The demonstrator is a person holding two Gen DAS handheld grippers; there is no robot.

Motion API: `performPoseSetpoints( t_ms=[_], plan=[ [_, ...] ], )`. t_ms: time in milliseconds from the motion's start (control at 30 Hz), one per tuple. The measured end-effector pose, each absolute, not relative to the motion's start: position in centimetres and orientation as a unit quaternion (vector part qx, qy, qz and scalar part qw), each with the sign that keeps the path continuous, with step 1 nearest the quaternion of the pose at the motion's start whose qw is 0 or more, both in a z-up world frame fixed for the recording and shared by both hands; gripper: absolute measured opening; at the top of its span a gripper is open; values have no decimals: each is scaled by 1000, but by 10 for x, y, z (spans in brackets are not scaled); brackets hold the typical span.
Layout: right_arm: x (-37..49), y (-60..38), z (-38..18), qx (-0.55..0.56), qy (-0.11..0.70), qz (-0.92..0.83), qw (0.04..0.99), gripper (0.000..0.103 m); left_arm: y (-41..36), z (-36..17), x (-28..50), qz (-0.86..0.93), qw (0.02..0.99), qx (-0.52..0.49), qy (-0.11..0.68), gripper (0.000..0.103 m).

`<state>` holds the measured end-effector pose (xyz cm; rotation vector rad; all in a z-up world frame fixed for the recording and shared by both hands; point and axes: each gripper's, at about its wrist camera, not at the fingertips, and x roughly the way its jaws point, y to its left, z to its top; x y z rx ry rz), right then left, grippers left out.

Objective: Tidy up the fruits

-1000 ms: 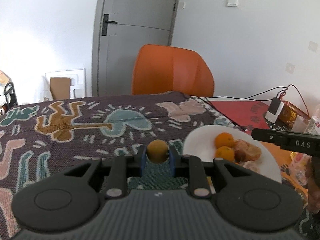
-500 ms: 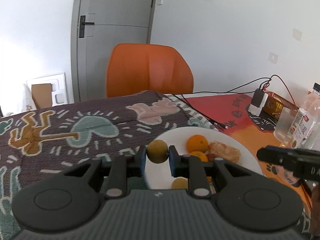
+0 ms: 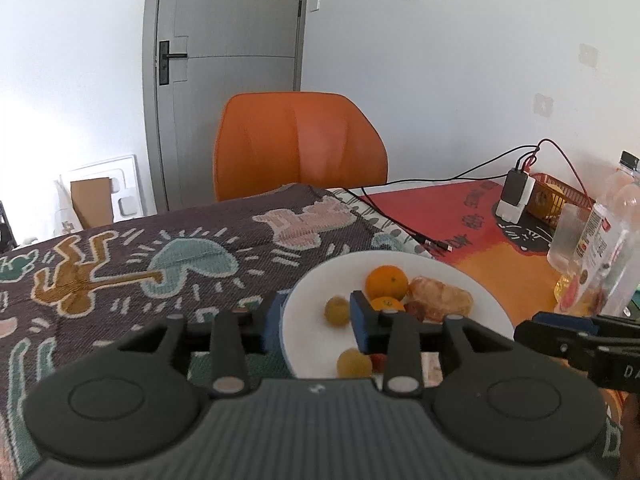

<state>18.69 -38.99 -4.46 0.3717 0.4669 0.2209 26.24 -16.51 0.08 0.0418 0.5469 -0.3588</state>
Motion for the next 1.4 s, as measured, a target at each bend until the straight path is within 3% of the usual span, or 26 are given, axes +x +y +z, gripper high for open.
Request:
performPoseSetpoints(
  t_ms=[400,467,600,667,933,1400],
  plan=[
    [172,-379,-38,176,230,113,950,66,-133,14,225,-148,955,9,257,65],
    [167,-375,-36,172,228,112,952,71,-129,16,218,-144,956,9,255,73],
    [159,-368,-29,163,223,112,954,79,-118,24,201,-139,960,6,244,78],
    [154,-365,-26,160,220,112,956,88,-111,27,192,-133,962,4,237,84],
    [135,-351,-14,151,218,121,957,102,-84,40,159,-110,970,1,217,96],
    [104,-318,6,107,230,133,958,103,-41,50,104,-77,974,-10,215,103]
  ],
)
